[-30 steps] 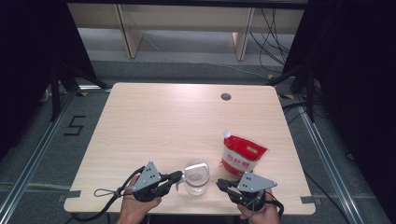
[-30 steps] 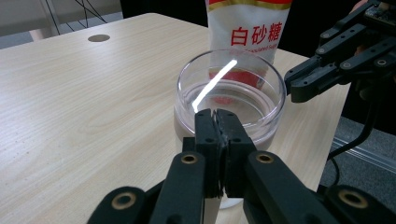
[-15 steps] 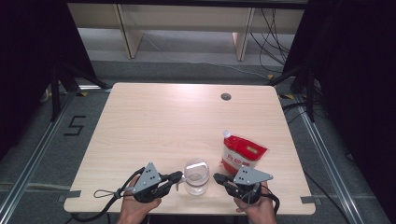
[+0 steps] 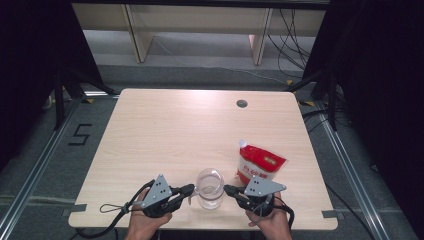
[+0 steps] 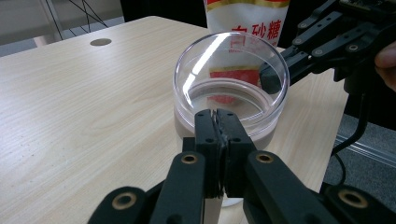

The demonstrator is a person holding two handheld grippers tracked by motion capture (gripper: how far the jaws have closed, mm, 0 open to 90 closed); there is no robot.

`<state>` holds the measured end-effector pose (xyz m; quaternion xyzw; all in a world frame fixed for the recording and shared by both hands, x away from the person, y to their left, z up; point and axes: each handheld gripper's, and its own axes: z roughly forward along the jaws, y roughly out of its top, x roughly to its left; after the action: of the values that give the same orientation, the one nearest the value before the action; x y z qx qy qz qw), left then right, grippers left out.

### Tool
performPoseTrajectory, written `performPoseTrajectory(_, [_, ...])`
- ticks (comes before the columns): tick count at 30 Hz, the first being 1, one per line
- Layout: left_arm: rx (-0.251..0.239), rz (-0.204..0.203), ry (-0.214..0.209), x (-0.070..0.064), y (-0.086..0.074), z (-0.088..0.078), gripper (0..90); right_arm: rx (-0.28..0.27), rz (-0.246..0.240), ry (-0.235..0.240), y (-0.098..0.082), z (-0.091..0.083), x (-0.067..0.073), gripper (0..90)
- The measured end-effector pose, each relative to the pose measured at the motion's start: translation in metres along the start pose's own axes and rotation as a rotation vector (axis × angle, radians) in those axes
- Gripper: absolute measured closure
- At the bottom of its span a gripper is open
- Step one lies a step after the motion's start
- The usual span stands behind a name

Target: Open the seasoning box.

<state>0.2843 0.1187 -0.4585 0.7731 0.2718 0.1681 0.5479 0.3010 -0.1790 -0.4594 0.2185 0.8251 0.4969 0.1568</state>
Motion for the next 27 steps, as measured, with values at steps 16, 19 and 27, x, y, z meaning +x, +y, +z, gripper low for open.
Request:
performPoseTrajectory(16, [0.005,-0.05,-0.002,0.001,-0.005,-0.007,57.5,-0.032,-0.01,0.011,0.01,0.003,0.006,88.0])
performPoseTrajectory(19, [0.022,-0.071,0.011,0.003,-0.009,-0.012,46.4,-0.039,-0.02,0.015,0.013,0.003,0.007,88.0])
performPoseTrajectory(27, [0.066,-0.073,0.054,0.009,-0.022,-0.025,35.7,-0.059,-0.028,0.015,0.019,0.003,0.011,87.9])
